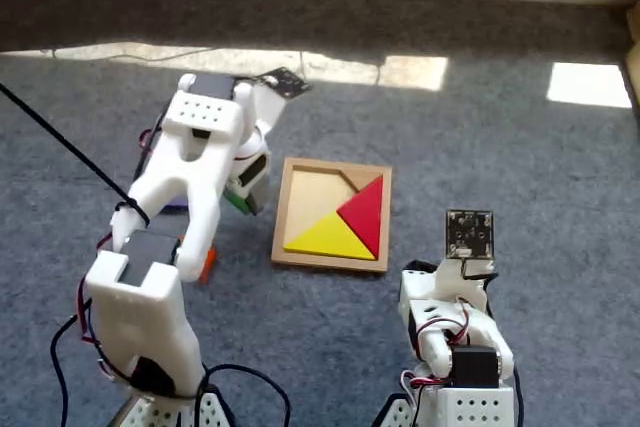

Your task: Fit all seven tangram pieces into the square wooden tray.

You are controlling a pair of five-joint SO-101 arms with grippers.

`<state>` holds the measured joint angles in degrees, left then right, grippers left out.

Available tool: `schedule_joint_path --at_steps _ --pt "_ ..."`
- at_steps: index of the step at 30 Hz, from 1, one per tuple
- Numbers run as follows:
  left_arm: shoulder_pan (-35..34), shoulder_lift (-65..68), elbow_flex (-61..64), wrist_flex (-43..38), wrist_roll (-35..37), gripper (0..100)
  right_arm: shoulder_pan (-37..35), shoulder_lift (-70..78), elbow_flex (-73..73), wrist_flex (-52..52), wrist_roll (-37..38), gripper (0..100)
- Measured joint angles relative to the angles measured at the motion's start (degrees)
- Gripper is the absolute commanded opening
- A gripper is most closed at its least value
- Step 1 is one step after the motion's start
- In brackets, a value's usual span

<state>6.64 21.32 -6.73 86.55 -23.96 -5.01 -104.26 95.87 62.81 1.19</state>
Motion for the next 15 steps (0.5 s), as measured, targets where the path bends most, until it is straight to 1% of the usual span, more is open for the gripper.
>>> schedule_joint_path --at_steps 2,6,10,15 --pt "2.99 -0.18 0.00 -0.18 0.00 6 0.00 0.00 0.00 0.00 0.00 0.6" --pt "8.35 -0.18 0.00 -4.66 0.88 6 0.00 0.00 0.00 0.00 0.00 0.6" --pt "10.11 -0.18 0.00 -10.81 4.40 6 0.00 0.00 0.00 0.00 0.00 0.6" --pt "13.10 0.35 -0.18 -14.42 4.75 6 0.00 0.00 0.00 0.00 0.00 0.6"
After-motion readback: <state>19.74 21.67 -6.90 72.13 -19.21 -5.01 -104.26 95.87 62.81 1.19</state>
